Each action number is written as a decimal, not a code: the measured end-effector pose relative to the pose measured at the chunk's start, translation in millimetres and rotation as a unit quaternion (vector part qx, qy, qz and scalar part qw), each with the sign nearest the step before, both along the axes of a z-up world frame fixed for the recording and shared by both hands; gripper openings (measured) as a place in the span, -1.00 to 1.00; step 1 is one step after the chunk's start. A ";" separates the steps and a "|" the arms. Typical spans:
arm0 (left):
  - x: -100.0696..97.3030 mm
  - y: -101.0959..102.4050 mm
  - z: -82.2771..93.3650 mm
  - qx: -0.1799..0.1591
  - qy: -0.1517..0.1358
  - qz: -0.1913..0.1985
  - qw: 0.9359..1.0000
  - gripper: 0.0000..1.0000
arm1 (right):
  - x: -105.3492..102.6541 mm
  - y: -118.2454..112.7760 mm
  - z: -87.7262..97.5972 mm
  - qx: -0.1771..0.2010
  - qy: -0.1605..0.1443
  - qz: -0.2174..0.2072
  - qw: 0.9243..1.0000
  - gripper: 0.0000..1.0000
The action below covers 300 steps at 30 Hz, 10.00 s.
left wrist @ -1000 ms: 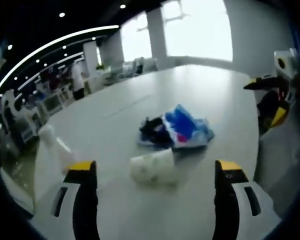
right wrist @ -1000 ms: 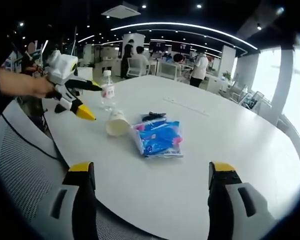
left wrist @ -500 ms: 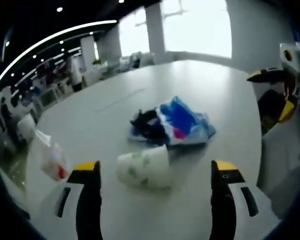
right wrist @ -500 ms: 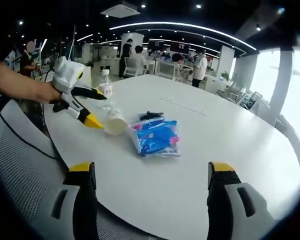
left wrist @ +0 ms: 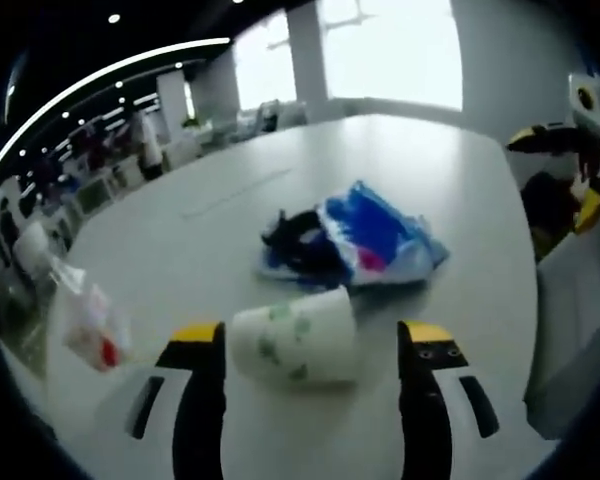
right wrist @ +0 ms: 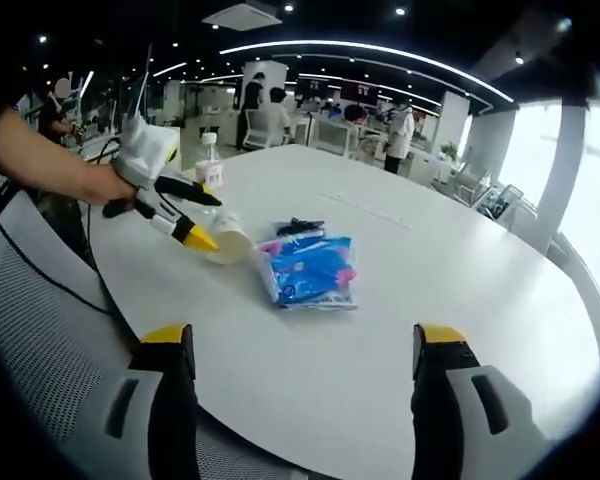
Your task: Arrange the tabletop items into an orderly group along one side of the table until the central work area is clear of visible clutter.
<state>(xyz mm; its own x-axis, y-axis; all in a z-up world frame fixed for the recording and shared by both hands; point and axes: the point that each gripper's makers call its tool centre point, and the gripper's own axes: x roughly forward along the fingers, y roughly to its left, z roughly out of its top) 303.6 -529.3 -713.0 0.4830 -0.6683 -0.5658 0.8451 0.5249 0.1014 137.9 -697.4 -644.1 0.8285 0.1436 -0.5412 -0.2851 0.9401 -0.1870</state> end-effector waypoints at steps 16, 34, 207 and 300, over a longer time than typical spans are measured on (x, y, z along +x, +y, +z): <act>4.9 -0.4 -6.8 0.019 -0.008 -0.015 1.000 0.01 | -0.5 0.3 -1.8 -0.004 0.005 0.003 1.000 0.74; 14.0 16.0 -2.7 0.011 0.030 0.023 0.999 -0.19 | -1.4 -2.7 -1.4 -0.007 0.005 -0.003 1.000 0.69; 117.9 51.5 12.2 0.511 0.093 -0.239 0.821 -0.97 | -2.2 -5.7 -0.8 -0.008 0.004 -0.007 1.000 0.71; 7.6 93.2 111.0 0.011 0.020 0.018 1.000 0.99 | 2.9 1.6 7.5 0.037 -0.016 -0.006 0.999 0.87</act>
